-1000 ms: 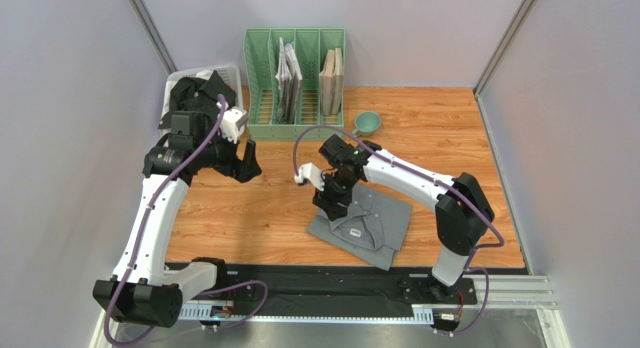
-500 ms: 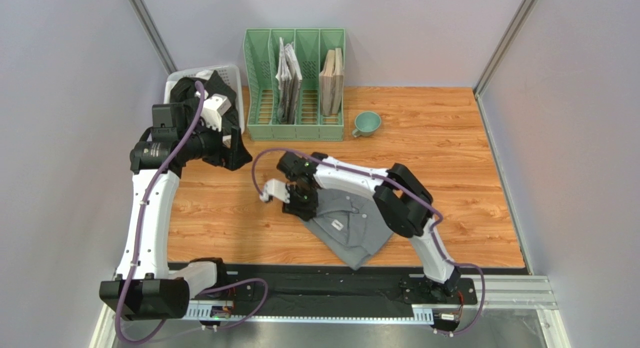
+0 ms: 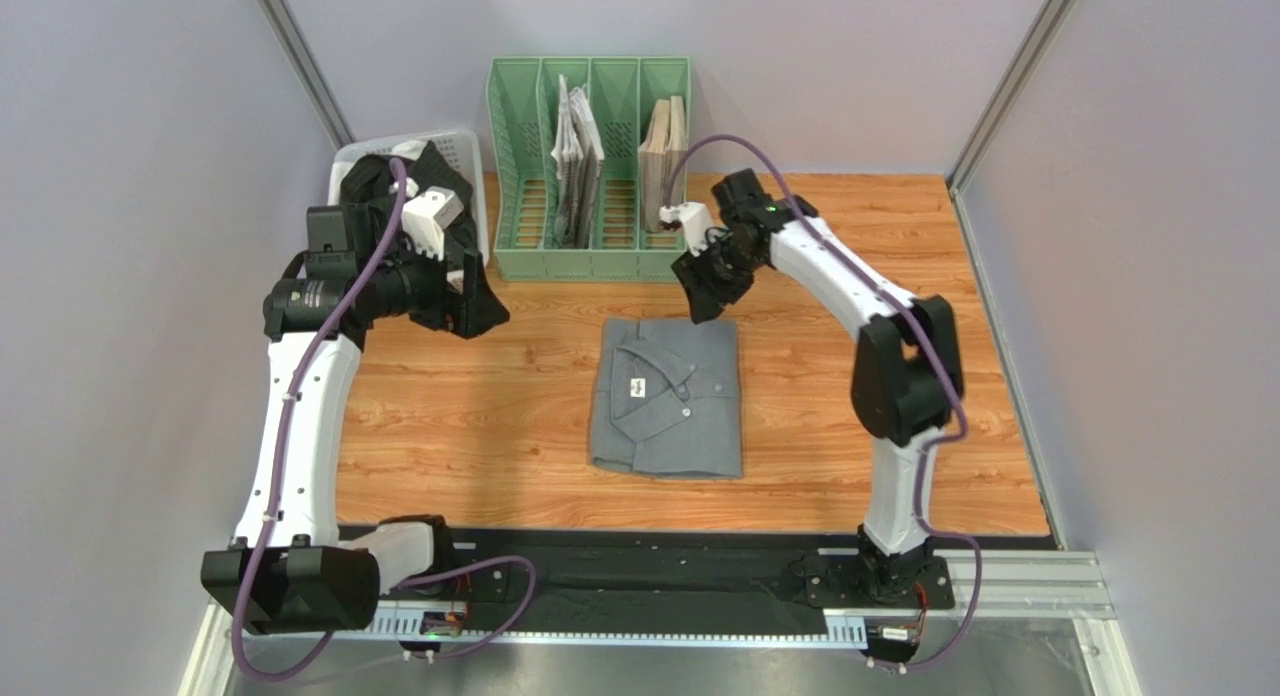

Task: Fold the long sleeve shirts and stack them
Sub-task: Fold the shirt

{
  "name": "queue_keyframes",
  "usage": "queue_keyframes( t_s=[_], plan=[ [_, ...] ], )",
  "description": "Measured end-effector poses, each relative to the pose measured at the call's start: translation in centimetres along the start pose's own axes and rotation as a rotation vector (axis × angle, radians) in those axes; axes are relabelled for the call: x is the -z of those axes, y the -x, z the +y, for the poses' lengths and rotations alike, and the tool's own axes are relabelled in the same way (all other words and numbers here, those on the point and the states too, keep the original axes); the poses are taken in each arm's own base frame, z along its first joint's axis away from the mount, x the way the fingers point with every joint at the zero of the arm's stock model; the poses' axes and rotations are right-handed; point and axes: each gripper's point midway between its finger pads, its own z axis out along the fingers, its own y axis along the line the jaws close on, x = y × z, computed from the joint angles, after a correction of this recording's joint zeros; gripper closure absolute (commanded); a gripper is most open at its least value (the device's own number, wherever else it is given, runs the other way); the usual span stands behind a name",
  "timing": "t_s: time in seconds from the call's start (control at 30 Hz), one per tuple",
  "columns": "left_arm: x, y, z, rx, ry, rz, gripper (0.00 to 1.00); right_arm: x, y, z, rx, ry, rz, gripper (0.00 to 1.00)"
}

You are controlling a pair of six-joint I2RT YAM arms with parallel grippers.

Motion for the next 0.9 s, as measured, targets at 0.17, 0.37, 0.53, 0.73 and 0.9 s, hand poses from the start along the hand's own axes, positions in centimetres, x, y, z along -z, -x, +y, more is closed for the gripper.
queue_keyframes(
  t_s=[0.17,0.37,0.53,0.73,0.9],
  plan=[
    [-0.5,-1.0,-0.8,0.042,-0.051,0.012,0.07,2.7,-1.5,2.6,0.063,0.034,-0.022,0.63],
    [-0.9,-1.8,-1.1,0.083,-0.075,0.029,0.09,-4.8,-8.3,3.7,0.047,0.147,0.2,0.67],
    [-1.2,-2.6,-0.9,0.099,-0.071,0.046,0.11,-3.9,-10.8,4.4,-0.008,0.206,0.207,0.66],
    [-1.9,-3.3,-0.4,0.143,-0.061,0.083,0.18,-1.2,-17.1,11.8,-0.071,0.376,0.335,0.49],
    [-4.5,-5.2,0.3,0.224,-0.152,0.207,0.27,0.2,-16.7,21.3,-0.036,0.591,0.405,0.47]
  ],
)
